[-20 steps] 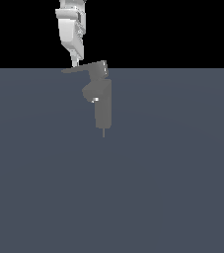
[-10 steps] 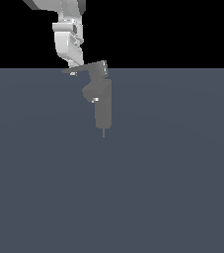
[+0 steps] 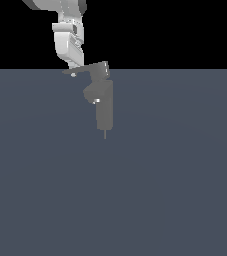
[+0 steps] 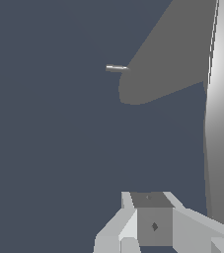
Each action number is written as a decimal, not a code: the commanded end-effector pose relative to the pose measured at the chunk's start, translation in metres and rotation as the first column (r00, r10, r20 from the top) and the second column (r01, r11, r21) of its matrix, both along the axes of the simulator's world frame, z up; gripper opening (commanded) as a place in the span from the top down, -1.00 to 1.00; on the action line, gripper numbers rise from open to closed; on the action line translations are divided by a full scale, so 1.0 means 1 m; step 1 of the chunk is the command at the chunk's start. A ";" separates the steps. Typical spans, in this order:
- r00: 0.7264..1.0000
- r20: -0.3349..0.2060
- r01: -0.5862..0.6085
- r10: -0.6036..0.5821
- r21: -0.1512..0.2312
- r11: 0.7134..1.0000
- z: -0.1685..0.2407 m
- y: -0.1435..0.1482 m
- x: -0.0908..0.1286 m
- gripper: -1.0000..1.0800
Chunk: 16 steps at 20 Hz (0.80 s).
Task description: Turn on the faucet by rotating a designated handle.
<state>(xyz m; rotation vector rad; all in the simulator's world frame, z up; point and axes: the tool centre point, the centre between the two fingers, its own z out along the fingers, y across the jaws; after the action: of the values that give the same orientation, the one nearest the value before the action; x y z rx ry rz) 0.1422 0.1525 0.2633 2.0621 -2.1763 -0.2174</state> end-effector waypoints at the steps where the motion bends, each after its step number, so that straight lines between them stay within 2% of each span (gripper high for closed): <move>1: 1.000 0.000 0.000 0.000 0.000 1.000 0.001 0.000 -0.003 1.00; 16: 1.000 0.000 0.000 0.000 0.000 1.000 0.006 0.003 -0.028 1.00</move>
<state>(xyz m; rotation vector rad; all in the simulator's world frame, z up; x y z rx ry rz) 0.1184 0.1568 0.2682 2.0682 -2.1782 -0.2142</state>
